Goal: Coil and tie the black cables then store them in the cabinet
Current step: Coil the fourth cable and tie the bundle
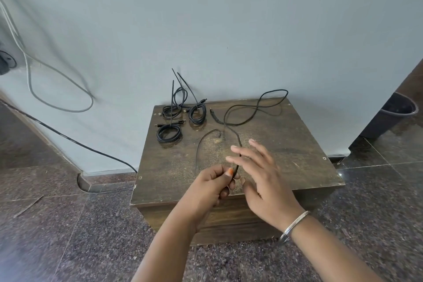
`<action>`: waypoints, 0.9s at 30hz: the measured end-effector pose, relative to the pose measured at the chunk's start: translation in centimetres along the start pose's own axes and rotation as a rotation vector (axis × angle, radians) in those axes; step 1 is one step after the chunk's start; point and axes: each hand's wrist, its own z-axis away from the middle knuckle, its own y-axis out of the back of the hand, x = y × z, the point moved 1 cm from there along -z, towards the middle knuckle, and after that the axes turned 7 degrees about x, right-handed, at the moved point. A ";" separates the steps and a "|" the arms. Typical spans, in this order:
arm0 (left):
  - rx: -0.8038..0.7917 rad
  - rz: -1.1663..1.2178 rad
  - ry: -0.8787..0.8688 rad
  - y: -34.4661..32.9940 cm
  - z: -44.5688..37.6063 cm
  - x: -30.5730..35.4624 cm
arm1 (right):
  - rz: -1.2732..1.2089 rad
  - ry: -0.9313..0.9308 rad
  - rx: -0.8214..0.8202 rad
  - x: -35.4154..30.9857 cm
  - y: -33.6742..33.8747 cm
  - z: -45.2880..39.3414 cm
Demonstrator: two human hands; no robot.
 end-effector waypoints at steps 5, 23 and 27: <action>-0.089 0.290 0.132 0.9 0.0 0.6 | -0.240 -0.209 -0.114 1.4 1.1 -0.5; -0.029 1.052 0.081 -0.6 -0.1 0.3 | -0.674 -0.583 -0.359 -1.0 -0.8 0.4; 0.002 1.005 -0.007 -0.1 -0.5 0.0 | -0.295 -0.355 -0.450 -1.4 -0.3 0.8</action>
